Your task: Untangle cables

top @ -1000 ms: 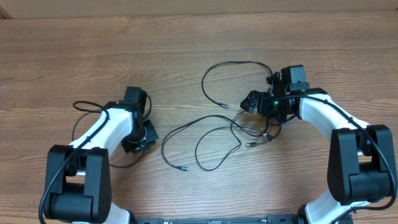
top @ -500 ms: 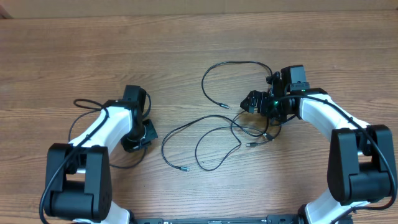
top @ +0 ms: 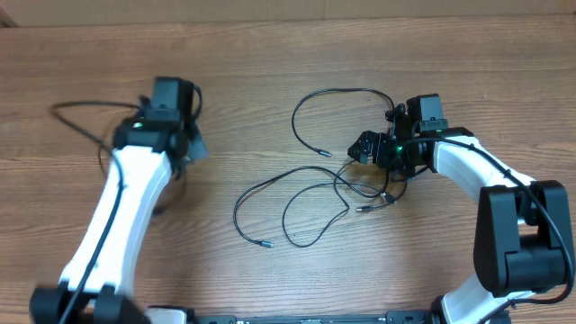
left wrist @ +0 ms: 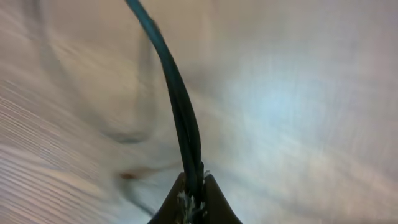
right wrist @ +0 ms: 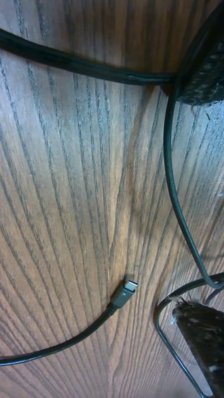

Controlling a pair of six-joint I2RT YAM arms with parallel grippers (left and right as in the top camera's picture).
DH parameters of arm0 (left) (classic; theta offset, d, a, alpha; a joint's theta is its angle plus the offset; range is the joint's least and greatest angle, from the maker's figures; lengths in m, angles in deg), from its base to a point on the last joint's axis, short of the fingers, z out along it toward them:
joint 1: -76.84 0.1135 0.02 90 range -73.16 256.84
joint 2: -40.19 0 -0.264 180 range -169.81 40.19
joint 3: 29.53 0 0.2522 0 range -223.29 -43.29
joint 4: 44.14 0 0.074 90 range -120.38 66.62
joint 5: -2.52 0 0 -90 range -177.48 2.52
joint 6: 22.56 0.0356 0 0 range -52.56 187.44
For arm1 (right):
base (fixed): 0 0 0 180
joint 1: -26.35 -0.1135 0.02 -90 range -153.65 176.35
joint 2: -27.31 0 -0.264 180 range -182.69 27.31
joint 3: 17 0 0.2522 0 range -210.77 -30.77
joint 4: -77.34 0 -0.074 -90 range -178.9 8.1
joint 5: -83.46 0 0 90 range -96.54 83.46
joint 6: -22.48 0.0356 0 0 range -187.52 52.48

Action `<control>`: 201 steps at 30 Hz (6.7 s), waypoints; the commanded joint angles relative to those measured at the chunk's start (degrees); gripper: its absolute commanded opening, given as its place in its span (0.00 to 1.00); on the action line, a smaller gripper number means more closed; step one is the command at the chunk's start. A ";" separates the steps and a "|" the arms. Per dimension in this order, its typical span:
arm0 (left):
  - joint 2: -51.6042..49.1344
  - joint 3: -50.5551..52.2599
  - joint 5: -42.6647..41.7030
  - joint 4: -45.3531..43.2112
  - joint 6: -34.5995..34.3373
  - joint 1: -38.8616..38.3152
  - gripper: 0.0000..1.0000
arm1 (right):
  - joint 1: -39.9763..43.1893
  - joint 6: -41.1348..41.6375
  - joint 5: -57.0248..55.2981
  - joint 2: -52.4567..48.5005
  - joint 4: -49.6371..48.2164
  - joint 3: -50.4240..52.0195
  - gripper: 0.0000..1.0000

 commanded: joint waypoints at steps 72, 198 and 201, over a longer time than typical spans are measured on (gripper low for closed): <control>-25.09 -2.12 -5.97 -27.32 20.63 22.51 0.90 | -0.11 0.04 -1.09 -0.35 -1.33 0.15 1.00; -17.79 24.33 -44.39 -19.02 9.86 -0.81 0.08 | 1.33 -6.88 24.90 2.14 10.27 -7.98 1.00; -17.79 24.33 -44.39 -19.06 9.86 -0.81 0.08 | 2.91 -7.39 18.58 2.19 11.06 -8.07 1.00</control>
